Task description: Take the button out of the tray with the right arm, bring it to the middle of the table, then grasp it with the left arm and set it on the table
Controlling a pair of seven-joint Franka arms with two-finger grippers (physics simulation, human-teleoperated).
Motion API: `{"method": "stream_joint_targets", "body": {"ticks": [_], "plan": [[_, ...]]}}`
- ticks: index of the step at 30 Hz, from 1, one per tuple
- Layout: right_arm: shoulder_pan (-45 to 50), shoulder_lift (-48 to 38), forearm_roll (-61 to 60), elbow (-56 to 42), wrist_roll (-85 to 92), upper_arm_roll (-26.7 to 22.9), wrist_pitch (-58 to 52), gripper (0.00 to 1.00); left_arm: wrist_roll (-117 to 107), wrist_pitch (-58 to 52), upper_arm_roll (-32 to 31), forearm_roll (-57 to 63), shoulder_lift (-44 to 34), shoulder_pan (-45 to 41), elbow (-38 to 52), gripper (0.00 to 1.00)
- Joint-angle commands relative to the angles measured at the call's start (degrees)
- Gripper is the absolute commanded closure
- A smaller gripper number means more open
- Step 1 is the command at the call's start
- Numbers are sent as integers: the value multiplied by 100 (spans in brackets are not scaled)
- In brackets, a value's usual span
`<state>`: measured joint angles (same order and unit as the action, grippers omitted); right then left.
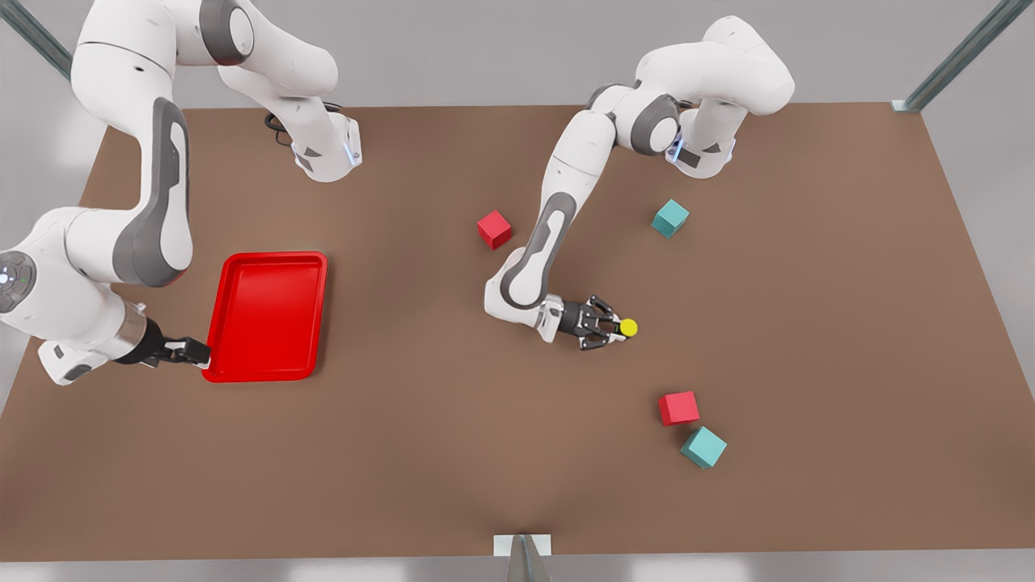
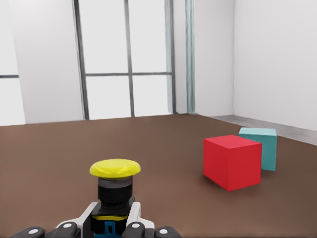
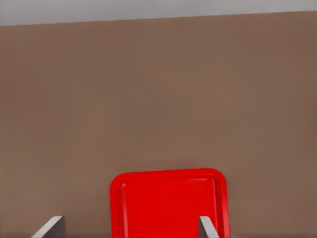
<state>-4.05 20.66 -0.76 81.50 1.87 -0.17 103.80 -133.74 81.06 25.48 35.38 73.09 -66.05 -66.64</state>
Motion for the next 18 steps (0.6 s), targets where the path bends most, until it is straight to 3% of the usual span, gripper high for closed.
{"method": "stream_joint_targets", "body": {"ticks": [1,11,12,14,18], "plan": [[1,8,-12,6,41,0,17,0,-460,15,-17,-31,-5,5,2,61],[-8,17,-12,-20,50,0,-18,0,-452,15,-44,-84,-5,-22,2,61],[-8,17,-12,-29,50,0,-9,0,-443,15,-52,-84,-5,-22,2,53],[-8,17,-12,-11,50,0,0,0,-408,15,-52,-75,-5,-22,2,0],[-8,34,-12,-11,50,0,8,0,-372,-12,-123,-75,-5,-30,2,0]]}}
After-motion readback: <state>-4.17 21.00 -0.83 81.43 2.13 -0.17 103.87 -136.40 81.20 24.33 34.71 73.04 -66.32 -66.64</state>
